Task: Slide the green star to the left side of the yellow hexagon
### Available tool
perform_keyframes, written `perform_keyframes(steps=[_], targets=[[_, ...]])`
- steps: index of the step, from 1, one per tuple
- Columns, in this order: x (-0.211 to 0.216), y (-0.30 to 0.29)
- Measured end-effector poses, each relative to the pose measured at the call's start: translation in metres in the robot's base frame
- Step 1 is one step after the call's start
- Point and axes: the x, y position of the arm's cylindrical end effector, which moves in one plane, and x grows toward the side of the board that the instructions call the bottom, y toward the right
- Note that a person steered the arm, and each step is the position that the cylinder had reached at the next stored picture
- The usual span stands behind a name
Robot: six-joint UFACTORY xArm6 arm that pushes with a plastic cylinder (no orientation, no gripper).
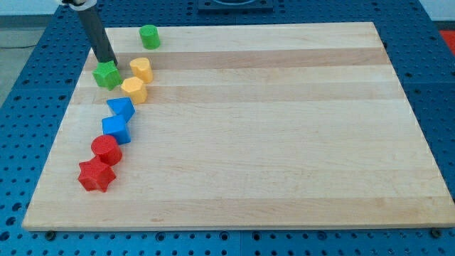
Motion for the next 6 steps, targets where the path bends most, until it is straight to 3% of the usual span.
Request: perform_keyframes(steps=[2,6], targets=[[-0.014,0.027],[0.050,0.005]])
